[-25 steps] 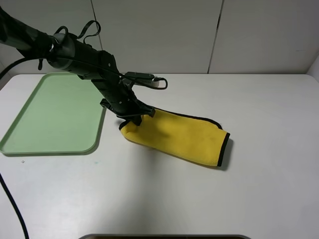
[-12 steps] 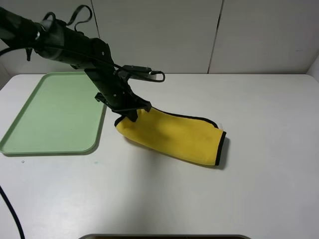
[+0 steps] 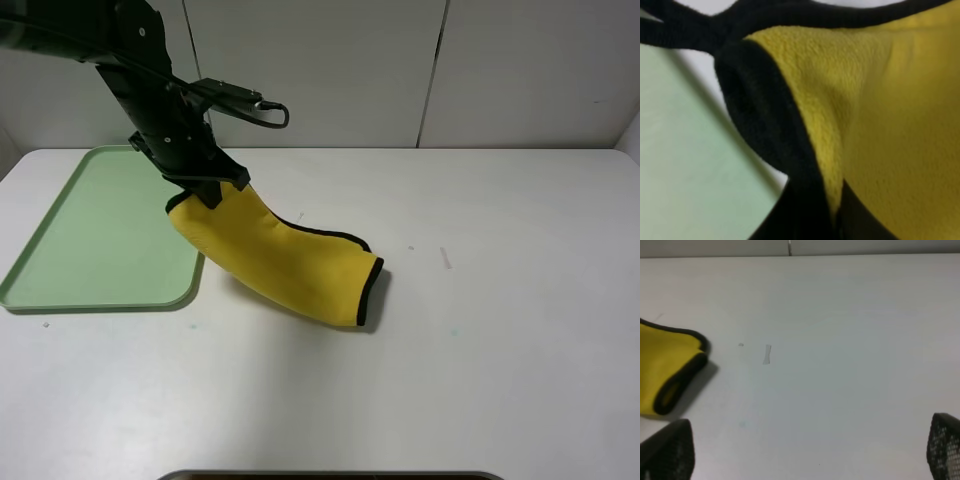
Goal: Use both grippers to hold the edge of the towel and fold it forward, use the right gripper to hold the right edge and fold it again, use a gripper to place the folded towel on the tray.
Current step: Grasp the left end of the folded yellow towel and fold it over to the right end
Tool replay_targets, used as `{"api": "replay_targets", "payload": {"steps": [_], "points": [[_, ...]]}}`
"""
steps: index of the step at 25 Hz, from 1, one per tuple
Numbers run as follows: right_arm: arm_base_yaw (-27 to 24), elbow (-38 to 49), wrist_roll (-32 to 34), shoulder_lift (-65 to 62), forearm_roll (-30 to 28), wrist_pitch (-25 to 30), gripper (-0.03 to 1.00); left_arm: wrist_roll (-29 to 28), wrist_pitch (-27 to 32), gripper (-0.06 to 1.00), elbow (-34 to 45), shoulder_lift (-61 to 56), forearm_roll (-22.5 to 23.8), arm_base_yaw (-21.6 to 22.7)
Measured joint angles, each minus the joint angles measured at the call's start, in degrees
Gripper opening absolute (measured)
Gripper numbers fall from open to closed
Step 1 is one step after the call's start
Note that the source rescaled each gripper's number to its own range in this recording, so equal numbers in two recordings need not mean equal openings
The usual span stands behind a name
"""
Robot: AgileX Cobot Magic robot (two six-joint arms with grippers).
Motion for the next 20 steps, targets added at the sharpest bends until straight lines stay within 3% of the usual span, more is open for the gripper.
{"api": "replay_targets", "payload": {"steps": [4, 7, 10, 15, 20], "points": [[0.0, 0.0, 0.0, 0.0, 0.04, 0.0, 1.0, -0.31, 3.35, 0.05, 0.0, -2.33, 5.87, 0.07], [0.0, 0.0, 0.0, 0.0, 0.04, 0.0, 1.0, -0.42, 4.58, 0.05, 0.0, -2.88, 7.47, 0.07], [0.0, 0.0, 0.0, 0.0, 0.04, 0.0, 1.0, -0.42, 4.78, 0.05, 0.0, -2.88, 7.15, 0.07], [0.0, 0.0, 0.0, 0.0, 0.04, 0.0, 1.0, -0.42, 4.14, 0.05, 0.0, -2.57, 1.45, -0.32], [0.0, 0.0, 0.0, 0.0, 0.04, 0.0, 1.0, -1.57, 2.67, 0.05, 0.0, -0.49, 0.4, -4.04]]}}
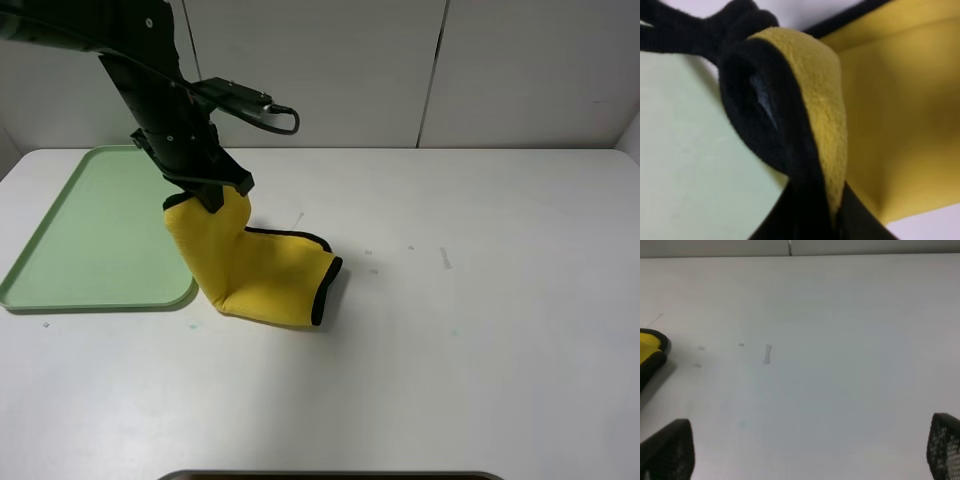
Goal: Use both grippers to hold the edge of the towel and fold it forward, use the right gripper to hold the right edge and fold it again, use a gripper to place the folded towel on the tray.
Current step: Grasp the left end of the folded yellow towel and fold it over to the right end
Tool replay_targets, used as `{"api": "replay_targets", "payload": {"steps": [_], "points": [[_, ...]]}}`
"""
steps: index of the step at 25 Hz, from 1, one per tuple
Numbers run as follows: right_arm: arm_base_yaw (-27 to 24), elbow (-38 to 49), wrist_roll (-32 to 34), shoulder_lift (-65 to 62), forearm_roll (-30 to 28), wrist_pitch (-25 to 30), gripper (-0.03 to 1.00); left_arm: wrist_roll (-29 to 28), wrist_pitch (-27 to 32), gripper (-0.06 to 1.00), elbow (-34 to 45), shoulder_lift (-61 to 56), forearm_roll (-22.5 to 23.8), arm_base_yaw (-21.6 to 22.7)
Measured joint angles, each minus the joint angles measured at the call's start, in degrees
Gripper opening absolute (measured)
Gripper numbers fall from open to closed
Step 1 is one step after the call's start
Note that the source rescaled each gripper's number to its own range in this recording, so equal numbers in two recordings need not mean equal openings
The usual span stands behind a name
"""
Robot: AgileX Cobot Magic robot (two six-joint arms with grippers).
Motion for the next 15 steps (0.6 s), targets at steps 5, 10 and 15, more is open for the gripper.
{"api": "replay_targets", "payload": {"steps": [5, 10, 15], "points": [[0.0, 0.0, 0.0, 0.0, 0.0, 0.0, 1.0, -3.43, -1.94, 0.05, 0.0, 1.57, -0.19, -4.93], [0.0, 0.0, 0.0, 0.0, 0.0, 0.0, 1.0, -4.96, -2.38, 0.05, 0.0, 2.52, -0.31, -8.44], [0.0, 0.0, 0.0, 0.0, 0.03, 0.0, 1.0, -6.2, -3.12, 0.05, 0.0, 4.45, -0.45, -11.31]]}}
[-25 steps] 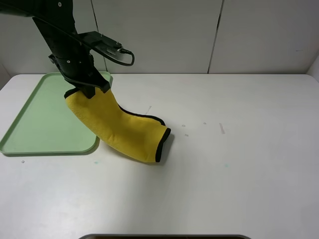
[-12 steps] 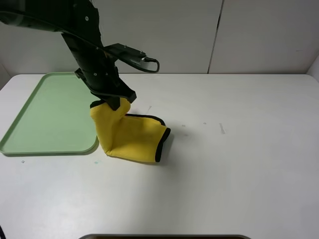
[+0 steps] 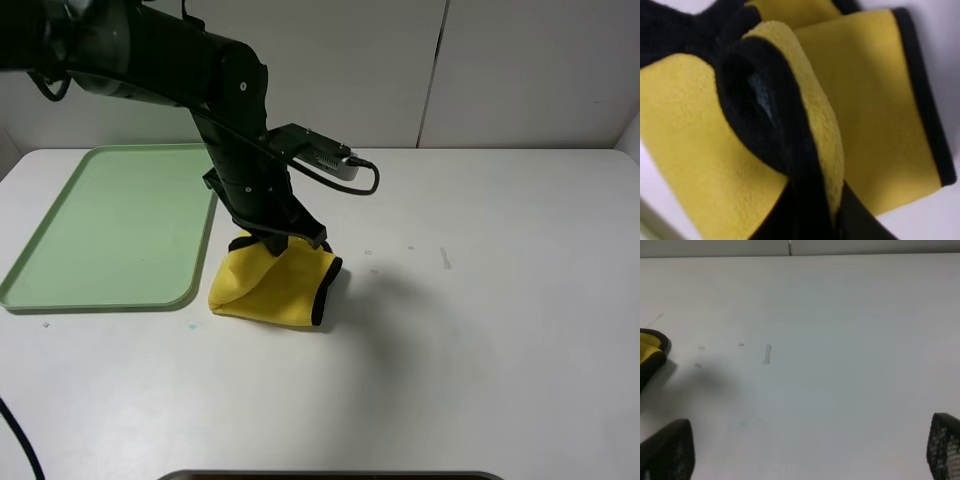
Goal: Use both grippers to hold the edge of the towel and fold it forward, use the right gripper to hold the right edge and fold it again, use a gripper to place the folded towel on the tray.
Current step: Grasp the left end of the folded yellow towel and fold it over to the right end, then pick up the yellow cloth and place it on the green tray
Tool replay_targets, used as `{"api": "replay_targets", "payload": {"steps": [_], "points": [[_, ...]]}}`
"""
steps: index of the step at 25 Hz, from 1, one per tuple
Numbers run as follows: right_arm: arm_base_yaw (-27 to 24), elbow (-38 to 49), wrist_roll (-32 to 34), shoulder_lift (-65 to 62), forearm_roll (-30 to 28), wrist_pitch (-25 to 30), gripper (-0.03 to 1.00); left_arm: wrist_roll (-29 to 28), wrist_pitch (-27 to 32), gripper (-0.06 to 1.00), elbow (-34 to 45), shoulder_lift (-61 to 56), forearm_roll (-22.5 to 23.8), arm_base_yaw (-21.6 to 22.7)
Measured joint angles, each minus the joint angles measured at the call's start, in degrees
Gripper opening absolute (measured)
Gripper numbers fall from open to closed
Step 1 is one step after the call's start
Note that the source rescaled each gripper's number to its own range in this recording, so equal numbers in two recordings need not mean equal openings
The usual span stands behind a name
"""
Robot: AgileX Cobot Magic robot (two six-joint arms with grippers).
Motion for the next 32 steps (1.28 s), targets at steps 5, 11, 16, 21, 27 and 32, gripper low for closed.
{"api": "replay_targets", "payload": {"steps": [5, 11, 16, 21, 27, 32], "points": [[0.0, 0.0, 0.0, 0.0, 0.0, 0.0, 1.0, -0.78, -0.5, 0.13, 0.0, 1.5, -1.23, -0.48], [0.0, 0.0, 0.0, 0.0, 0.0, 0.0, 1.0, -1.95, -2.11, 0.86, 0.0, 1.7, -1.7, -0.53], [0.0, 0.0, 0.0, 0.0, 0.0, 0.0, 1.0, -2.46, -2.47, 0.98, 0.0, 1.02, -1.7, -0.53], [0.0, 0.0, 0.0, 0.0, 0.0, 0.0, 1.0, -5.46, -0.74, 1.0, -0.52, -3.7, 0.54, 0.06], [0.0, 0.0, 0.0, 0.0, 0.0, 0.0, 1.0, -7.98, 4.6, 1.0, -0.62, -6.81, 2.19, 3.86], [0.0, 0.0, 0.0, 0.0, 0.0, 0.0, 1.0, -8.07, 4.26, 1.0, 2.14, -6.81, 2.38, 7.48]]}}
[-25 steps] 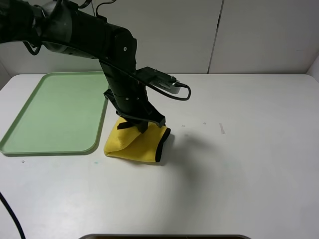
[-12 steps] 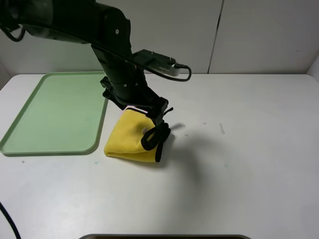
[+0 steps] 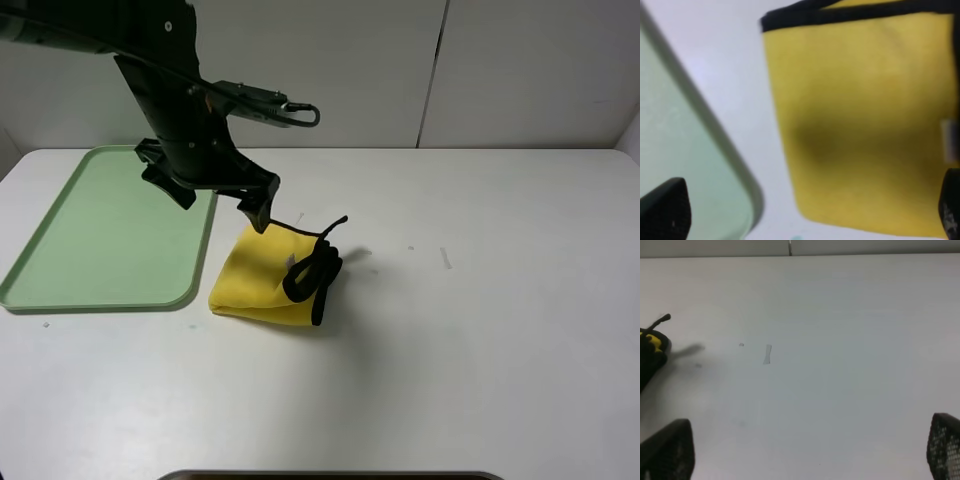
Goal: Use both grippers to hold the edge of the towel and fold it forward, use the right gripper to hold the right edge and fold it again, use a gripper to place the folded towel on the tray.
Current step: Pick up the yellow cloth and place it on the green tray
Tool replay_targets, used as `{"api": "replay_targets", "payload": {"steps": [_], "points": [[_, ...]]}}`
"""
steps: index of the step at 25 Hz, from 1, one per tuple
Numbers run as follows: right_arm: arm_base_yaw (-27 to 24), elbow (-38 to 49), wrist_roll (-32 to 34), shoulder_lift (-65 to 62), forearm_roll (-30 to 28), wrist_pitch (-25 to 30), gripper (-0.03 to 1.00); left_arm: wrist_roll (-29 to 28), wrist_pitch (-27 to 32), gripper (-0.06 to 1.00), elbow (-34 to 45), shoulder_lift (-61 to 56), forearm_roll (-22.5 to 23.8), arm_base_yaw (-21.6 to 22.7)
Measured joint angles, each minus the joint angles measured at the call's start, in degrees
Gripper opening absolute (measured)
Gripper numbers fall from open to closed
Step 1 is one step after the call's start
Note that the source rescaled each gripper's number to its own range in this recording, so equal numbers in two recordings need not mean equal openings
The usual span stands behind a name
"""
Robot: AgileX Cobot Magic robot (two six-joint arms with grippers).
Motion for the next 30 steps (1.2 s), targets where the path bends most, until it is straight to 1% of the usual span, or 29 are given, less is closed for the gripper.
{"api": "replay_targets", "payload": {"steps": [1, 2, 4, 7, 8, 10, 11, 12, 15, 18, 21, 23, 26, 30], "points": [[0.0, 0.0, 0.0, 0.0, 0.0, 0.0, 1.0, 0.0, -0.91, 1.0, 0.96, 0.0, 0.0, 0.52], [0.0, 0.0, 0.0, 0.0, 0.0, 0.0, 1.0, 0.0, -3.66, 1.0, 3.34, -0.05, -0.05, 1.3], [0.0, 0.0, 0.0, 0.0, 0.0, 0.0, 1.0, -0.05, -7.45, 1.0, 5.58, 0.27, -0.21, 1.57], [0.0, 0.0, 0.0, 0.0, 0.0, 0.0, 1.0, -0.04, -11.48, 1.0, 7.18, 2.37, -2.41, 1.76], [0.0, 0.0, 0.0, 0.0, 0.0, 0.0, 1.0, -0.04, -11.48, 1.0, 7.18, 2.37, -2.41, 1.76], [0.0, 0.0, 0.0, 0.0, 0.0, 0.0, 1.0, 0.01, -14.33, 1.0, 7.26, 5.62, -5.09, 1.87], [0.0, 0.0, 0.0, 0.0, 0.0, 0.0, 1.0, 0.01, -14.33, 1.0, 7.26, 5.62, -5.09, 1.87], [0.0, 0.0, 0.0, 0.0, 0.0, 0.0, 1.0, 0.07, -15.21, 1.0, 7.26, 6.73, -6.42, 1.87], [0.0, 0.0, 0.0, 0.0, 0.0, 0.0, 1.0, 0.1, -16.95, 1.0, 7.26, 8.7, -8.03, 1.87], [0.0, 0.0, 0.0, 0.0, 0.0, 0.0, 1.0, 0.13, -18.43, 1.0, 7.26, 9.71, -8.65, 1.56], [0.0, 0.0, 0.0, 0.0, 0.0, 0.0, 1.0, 0.13, -21.79, 1.0, 7.26, 11.53, -9.15, 0.58], [0.0, 0.0, 0.0, 0.0, 0.0, 0.0, 1.0, 0.13, -22.97, 1.0, 7.26, 12.44, -9.74, 0.22], [0.0, 0.0, 0.0, 0.0, 0.0, 0.0, 1.0, 0.13, -23.84, 1.0, 7.26, 12.97, -10.68, -0.26], [0.0, 0.0, 0.0, 0.0, 0.0, 0.0, 1.0, 0.13, -24.17, 0.99, 7.26, 13.14, -10.75, -0.5]]}}
